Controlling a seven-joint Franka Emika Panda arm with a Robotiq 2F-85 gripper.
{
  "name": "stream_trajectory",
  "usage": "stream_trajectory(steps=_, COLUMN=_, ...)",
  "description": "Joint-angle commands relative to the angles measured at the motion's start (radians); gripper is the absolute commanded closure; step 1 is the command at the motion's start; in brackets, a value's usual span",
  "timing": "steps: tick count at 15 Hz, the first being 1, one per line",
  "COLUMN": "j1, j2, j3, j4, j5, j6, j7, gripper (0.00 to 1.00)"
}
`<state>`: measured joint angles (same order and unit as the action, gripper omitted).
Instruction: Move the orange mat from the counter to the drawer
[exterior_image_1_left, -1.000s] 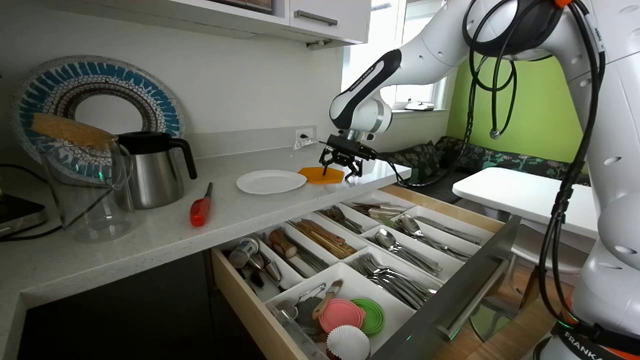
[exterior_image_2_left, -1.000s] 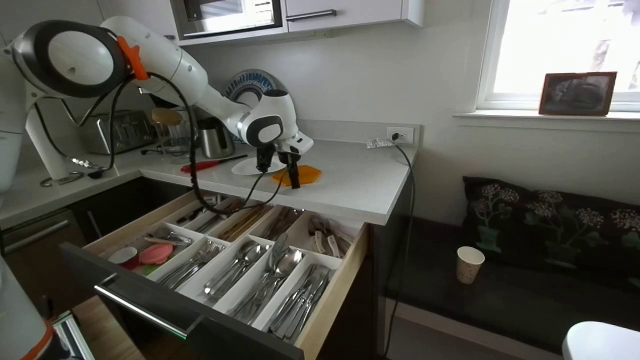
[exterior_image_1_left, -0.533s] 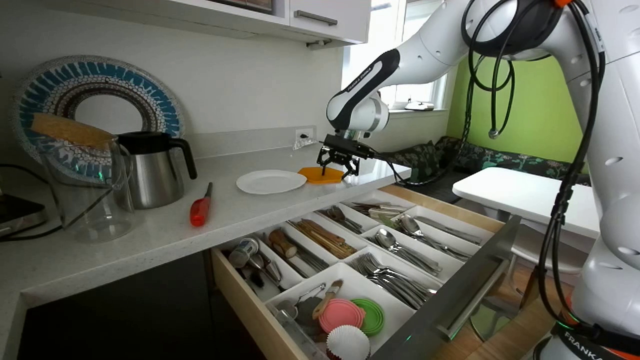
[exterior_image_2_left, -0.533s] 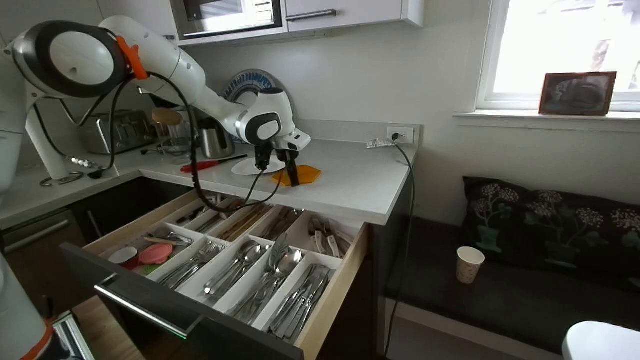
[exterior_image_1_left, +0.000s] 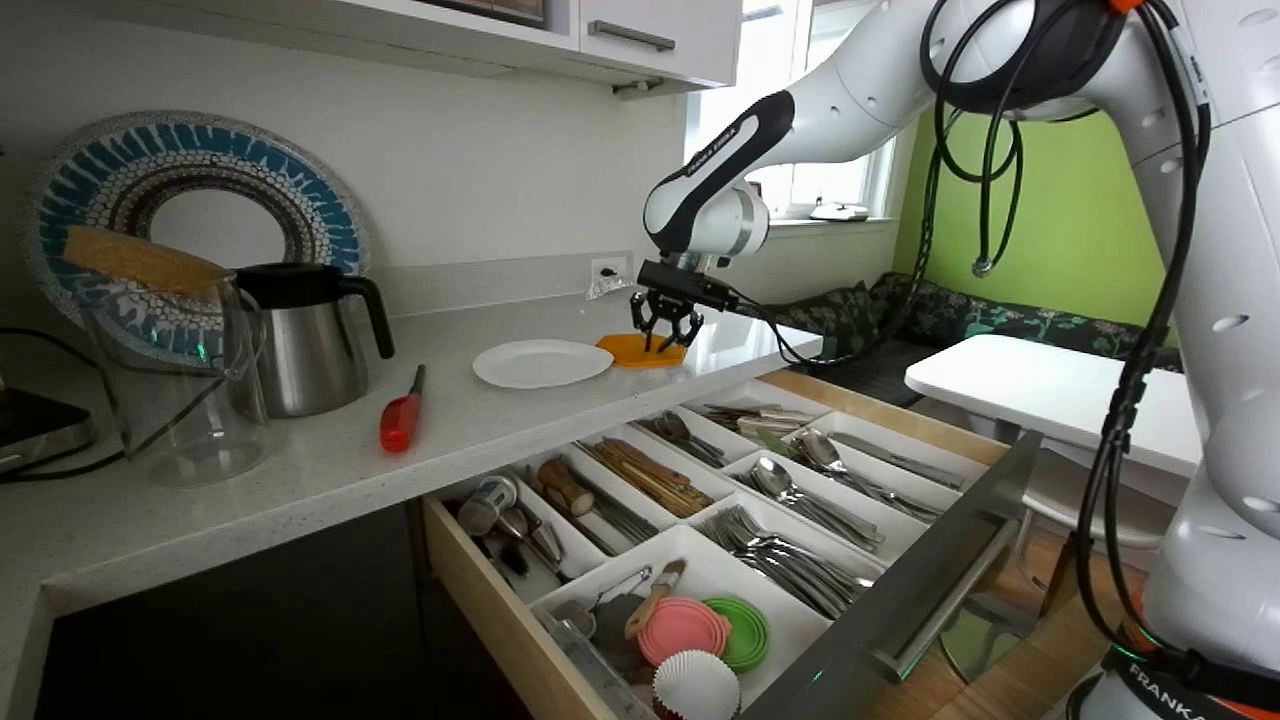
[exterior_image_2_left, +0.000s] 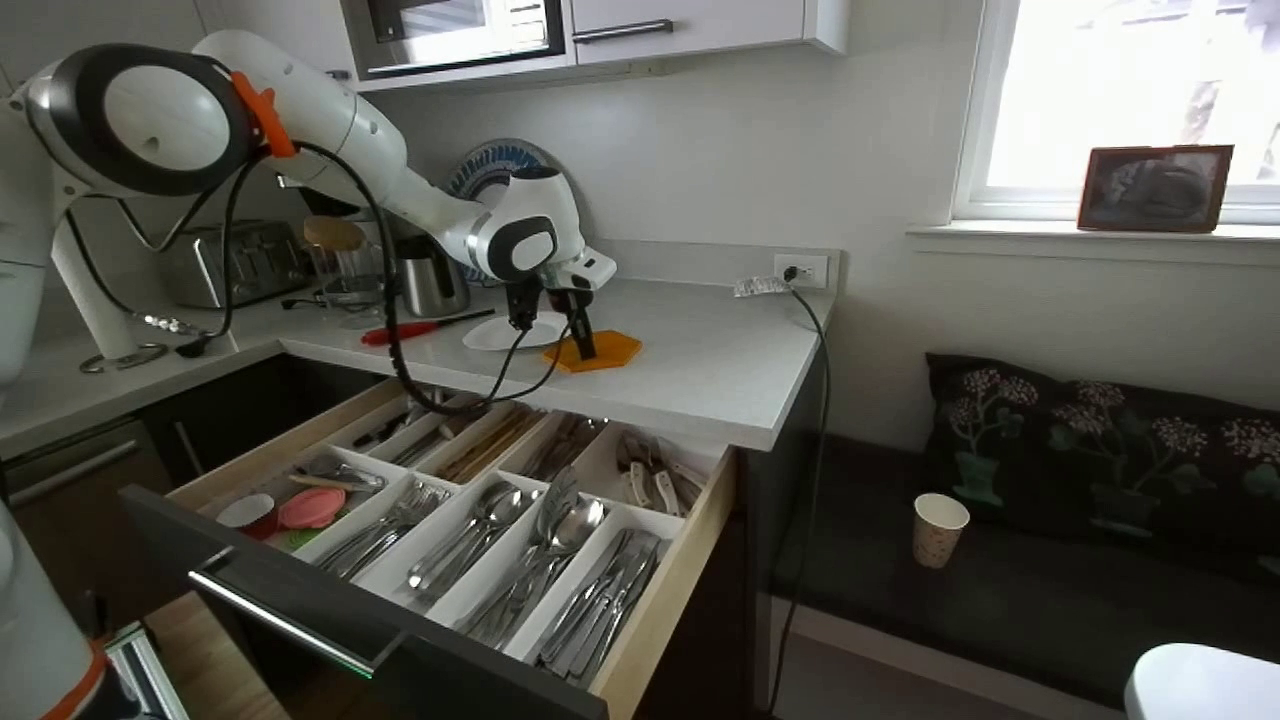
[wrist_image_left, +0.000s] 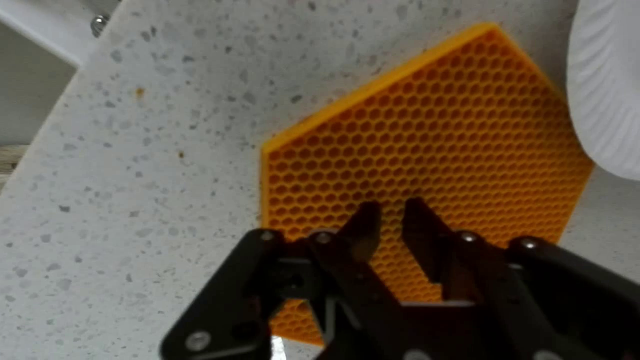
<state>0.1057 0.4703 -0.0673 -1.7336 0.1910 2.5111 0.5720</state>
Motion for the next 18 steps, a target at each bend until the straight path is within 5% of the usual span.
stream_trajectory(steps=1, j1=0.019, j2=0.023, j3=-0.013, j4=0.009, j5=-0.037, j6=-0.011, j7=0.034, gripper=0.99)
stream_trajectory(steps=3, j1=0.033, j2=0.012, j3=-0.029, j4=0.004, j5=-0.070, j6=-0.022, j7=0.058, gripper=0.92)
stream_trajectory(steps=4, j1=0.041, j2=0.007, j3=-0.037, j4=0.001, j5=-0.094, j6=-0.024, j7=0.068, gripper=0.68)
stream_trajectory(steps=7, j1=0.062, j2=-0.024, j3=-0.049, j4=-0.016, j5=-0.176, j6=-0.028, j7=0.062, gripper=0.59)
stream_trajectory(steps=14, j1=0.099, j2=-0.010, j3=-0.078, j4=-0.009, j5=-0.352, j6=-0.012, j7=0.059, gripper=0.05)
stream_trajectory(steps=18, j1=0.095, j2=0.023, j3=-0.062, j4=-0.023, j5=-0.384, j6=0.056, j7=0.014, gripper=0.00)
